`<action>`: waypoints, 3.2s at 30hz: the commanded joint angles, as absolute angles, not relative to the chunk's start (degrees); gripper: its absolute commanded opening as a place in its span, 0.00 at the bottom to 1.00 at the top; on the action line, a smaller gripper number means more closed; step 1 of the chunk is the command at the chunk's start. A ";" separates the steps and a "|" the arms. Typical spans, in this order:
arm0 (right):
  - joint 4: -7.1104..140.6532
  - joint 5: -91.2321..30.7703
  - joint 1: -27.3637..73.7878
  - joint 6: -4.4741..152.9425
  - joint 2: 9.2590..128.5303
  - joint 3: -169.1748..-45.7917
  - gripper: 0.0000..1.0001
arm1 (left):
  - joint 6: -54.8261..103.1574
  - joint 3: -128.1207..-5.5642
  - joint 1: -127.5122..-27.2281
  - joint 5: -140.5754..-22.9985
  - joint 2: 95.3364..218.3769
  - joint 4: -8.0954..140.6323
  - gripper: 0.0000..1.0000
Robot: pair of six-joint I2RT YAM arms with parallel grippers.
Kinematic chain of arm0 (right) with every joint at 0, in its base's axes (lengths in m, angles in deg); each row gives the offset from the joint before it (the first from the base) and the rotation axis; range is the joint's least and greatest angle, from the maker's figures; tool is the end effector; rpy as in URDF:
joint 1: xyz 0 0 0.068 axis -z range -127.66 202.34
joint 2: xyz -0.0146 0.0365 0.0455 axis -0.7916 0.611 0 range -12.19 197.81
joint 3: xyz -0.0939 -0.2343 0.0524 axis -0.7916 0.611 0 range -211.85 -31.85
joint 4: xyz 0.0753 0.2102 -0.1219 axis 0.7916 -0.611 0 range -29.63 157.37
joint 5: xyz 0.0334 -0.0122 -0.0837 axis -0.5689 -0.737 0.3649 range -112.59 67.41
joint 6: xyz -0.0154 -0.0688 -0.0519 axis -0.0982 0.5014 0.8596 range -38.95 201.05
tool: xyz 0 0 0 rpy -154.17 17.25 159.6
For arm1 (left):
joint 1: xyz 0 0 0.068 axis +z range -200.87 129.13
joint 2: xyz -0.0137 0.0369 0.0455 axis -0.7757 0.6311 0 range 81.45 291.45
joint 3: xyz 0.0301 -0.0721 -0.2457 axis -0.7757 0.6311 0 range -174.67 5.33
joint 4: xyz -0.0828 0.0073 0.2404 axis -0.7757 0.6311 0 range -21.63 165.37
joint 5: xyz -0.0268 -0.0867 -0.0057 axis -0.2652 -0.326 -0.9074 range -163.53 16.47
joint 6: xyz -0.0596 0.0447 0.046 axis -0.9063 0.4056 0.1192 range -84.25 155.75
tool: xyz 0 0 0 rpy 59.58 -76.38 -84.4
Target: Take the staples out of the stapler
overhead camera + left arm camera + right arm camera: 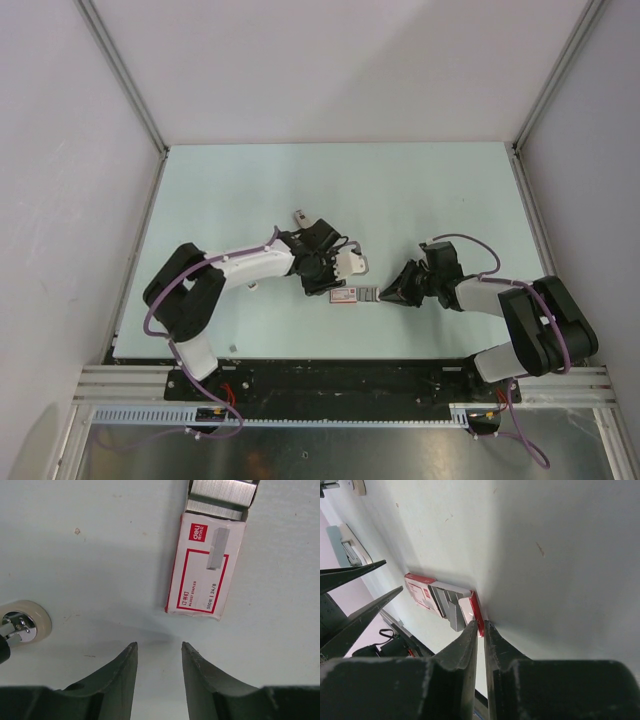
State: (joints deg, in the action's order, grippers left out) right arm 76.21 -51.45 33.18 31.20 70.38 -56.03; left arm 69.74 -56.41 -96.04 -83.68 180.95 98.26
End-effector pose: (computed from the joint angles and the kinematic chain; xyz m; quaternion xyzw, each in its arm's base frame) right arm 0.2291 0.1192 0.0811 0.1574 0.8991 0.3824 0.1436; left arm 0.2318 -0.2527 0.1216 0.6359 0.7422 -0.1052 0.1836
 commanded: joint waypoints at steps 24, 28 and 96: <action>73.97 -44.99 26.72 33.67 70.54 -61.72 0.12 | 71.76 -59.46 -97.52 -84.13 182.80 96.35 0.44; 74.77 -45.13 26.36 33.55 71.65 -61.83 0.11 | 71.87 -59.45 -97.50 -84.05 182.62 96.31 0.44; 89.07 -47.81 16.91 25.73 83.10 -66.83 0.27 | 72.96 -58.34 -98.52 -82.44 181.15 96.27 0.43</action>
State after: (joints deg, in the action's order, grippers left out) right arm 85.74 -47.06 17.82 26.64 82.27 -65.24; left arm 72.26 -57.70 -97.39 -81.06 182.81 97.72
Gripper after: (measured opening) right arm 0.273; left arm 0.431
